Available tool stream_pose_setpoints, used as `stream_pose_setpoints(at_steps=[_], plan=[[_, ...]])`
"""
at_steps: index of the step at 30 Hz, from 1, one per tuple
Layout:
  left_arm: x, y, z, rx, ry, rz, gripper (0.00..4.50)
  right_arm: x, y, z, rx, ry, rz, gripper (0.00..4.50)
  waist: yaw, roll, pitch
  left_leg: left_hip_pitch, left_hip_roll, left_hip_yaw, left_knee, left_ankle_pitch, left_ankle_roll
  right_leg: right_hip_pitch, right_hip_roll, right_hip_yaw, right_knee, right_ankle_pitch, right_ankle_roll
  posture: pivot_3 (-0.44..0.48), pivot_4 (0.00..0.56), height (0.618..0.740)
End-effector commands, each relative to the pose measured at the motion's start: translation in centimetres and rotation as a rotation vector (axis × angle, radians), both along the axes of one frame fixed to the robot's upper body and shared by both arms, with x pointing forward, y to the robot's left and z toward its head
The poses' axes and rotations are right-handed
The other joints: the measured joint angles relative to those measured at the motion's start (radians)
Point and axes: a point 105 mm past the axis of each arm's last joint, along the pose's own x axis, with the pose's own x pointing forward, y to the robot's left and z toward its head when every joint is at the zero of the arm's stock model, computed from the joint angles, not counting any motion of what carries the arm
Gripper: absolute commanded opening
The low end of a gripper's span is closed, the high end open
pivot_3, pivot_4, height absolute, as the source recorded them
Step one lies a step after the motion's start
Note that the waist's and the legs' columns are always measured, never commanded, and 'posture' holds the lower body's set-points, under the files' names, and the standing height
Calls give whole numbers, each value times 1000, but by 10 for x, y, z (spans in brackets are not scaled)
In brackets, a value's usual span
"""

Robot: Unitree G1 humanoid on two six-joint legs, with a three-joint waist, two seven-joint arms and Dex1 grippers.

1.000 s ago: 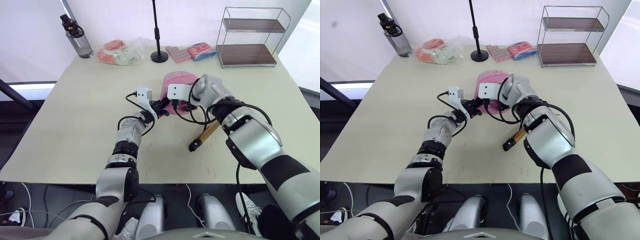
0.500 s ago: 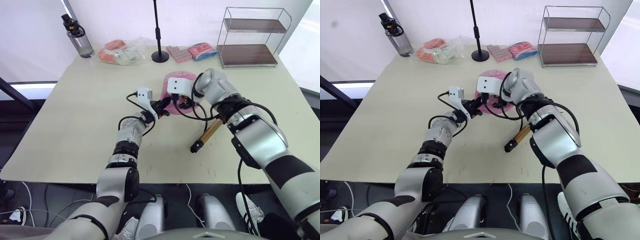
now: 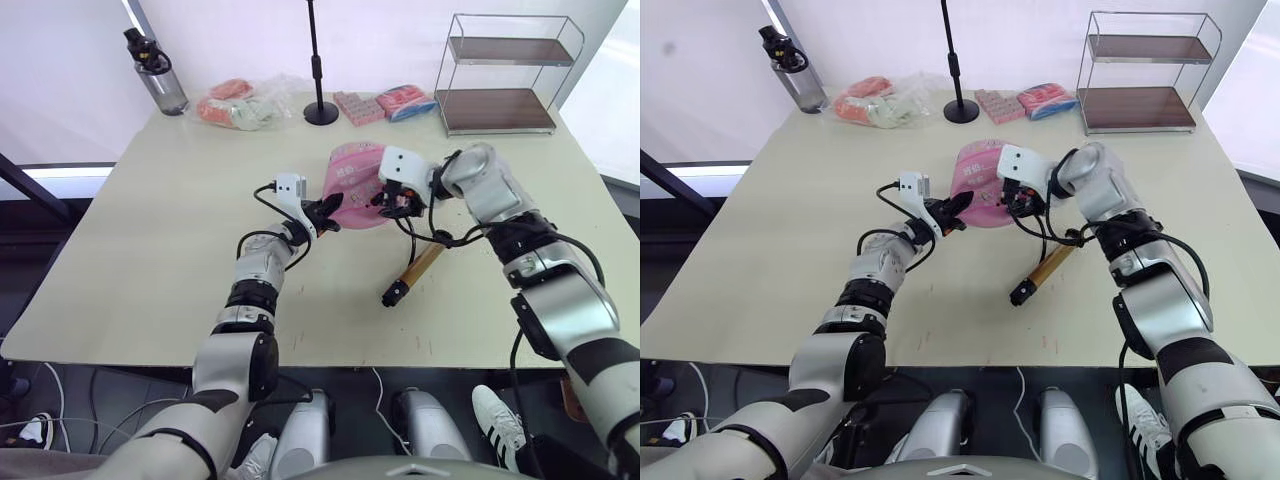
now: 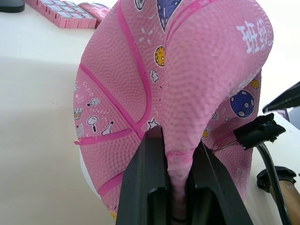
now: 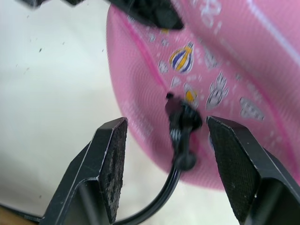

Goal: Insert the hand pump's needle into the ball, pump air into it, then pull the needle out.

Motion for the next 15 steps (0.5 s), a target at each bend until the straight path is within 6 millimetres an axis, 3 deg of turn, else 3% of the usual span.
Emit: stream_pose_setpoints(at_steps=[1, 15], plan=[[-12, -16, -34, 64, 113, -75, 0, 1, 5, 17, 49, -69, 51, 2804, 0, 0, 0, 0, 0, 0, 0, 0, 0, 0, 0, 0, 0, 0, 0, 0, 150, 731], [-14, -7, -35, 127, 89, -110, 0, 16, 3, 8, 77, -66, -8, 2804, -5, 0, 0, 0, 0, 1, 0, 0, 0, 0, 0, 1, -1, 0, 0, 0, 150, 731]])
